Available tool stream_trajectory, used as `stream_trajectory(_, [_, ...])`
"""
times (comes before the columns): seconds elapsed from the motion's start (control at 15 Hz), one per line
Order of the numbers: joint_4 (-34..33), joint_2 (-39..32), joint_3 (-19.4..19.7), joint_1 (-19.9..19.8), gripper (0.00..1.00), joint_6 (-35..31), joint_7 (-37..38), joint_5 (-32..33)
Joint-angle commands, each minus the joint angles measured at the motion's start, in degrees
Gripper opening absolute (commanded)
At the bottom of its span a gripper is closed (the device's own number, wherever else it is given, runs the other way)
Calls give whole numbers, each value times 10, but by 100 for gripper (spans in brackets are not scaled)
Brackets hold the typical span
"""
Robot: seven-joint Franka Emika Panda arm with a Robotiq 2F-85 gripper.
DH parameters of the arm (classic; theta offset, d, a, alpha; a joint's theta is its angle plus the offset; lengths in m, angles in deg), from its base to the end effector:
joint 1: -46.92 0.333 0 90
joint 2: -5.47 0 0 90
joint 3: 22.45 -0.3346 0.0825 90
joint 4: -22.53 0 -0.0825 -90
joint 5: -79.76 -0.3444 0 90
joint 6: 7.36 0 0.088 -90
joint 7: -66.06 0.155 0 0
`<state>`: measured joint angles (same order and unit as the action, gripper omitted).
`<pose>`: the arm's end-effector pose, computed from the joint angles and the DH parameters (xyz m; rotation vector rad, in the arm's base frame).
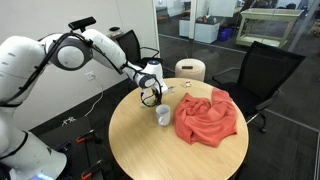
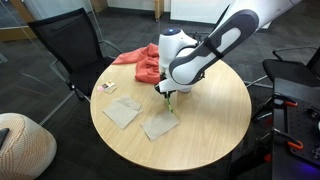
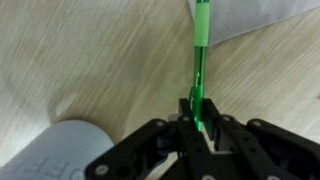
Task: Pick up the pen and put it in the cup
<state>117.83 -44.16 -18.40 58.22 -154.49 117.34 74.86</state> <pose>0.6621 0.0893 0.1020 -2.8705 1.2364 -0.0608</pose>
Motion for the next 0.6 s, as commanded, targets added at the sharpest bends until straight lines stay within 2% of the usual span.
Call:
stream_trajectory(0.0, [35, 64, 30, 34, 4, 22, 32, 8])
stream_trajectory(0.27, [41, 103, 51, 54, 4, 46, 58, 27])
stream_trajectory(0.53, [50, 140, 73, 75, 4, 77, 112, 77])
